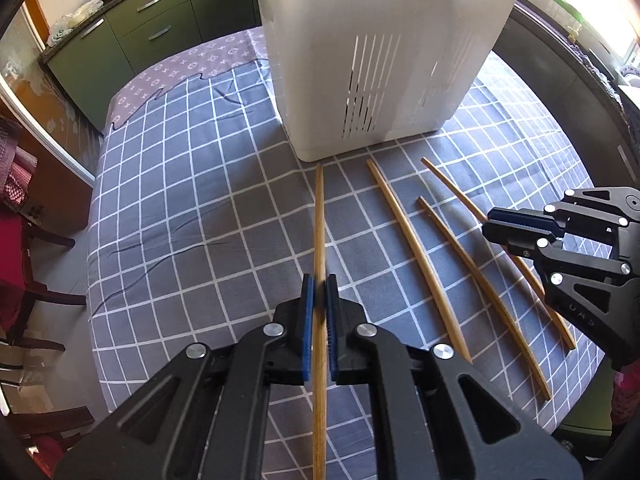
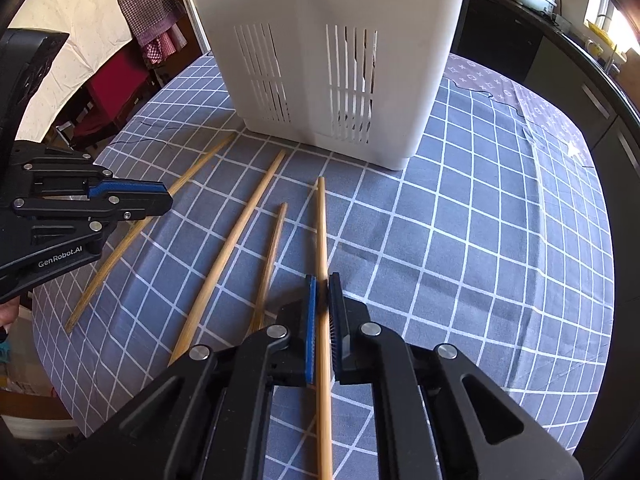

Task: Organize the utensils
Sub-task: 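Carry the chopsticks over the caddy and drop them in with both tools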

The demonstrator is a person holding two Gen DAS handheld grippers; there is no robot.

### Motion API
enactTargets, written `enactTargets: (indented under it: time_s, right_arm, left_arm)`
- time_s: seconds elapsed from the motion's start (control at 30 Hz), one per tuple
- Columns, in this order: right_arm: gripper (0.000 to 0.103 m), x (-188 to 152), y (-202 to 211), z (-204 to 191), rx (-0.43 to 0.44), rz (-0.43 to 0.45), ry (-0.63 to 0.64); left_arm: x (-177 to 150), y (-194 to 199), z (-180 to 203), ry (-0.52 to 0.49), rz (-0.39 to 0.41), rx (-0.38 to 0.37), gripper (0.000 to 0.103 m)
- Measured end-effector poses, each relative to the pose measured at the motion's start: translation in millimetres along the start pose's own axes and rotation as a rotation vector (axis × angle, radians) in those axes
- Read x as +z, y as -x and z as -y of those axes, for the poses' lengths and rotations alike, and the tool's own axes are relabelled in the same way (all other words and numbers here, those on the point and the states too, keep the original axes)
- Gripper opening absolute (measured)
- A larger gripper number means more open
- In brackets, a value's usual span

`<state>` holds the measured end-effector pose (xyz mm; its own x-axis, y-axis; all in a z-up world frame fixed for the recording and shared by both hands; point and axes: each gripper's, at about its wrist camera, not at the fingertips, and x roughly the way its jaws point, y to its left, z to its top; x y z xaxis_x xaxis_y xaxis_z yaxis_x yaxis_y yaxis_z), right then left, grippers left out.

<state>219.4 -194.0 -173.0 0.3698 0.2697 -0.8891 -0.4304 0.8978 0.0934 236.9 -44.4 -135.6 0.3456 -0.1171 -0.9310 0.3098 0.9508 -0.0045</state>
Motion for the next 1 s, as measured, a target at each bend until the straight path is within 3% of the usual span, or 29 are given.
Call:
enactTargets:
  time_s: [0.43, 0.8, 1.0]
  right_arm:
    - [0.007, -17.1, 122.2, 13.8, 0.034, 0.278, -0.034]
    - [0.007, -35.4, 169.5, 10.2, 0.055, 0.381, -0.044]
    - [0.007, -16.2, 202.6, 15.5, 0.089, 0.468, -0.072]
  left_arm:
    - [-23.5, 90.9, -5.2, 0.003, 0.224, -0.030, 0.006]
    - [-35.5, 144.0, -4.3, 0.019, 0.364, -0.074, 0.006]
    - [-30.3, 170.5, 4.5, 0.012, 0.441, -0.102, 0.006]
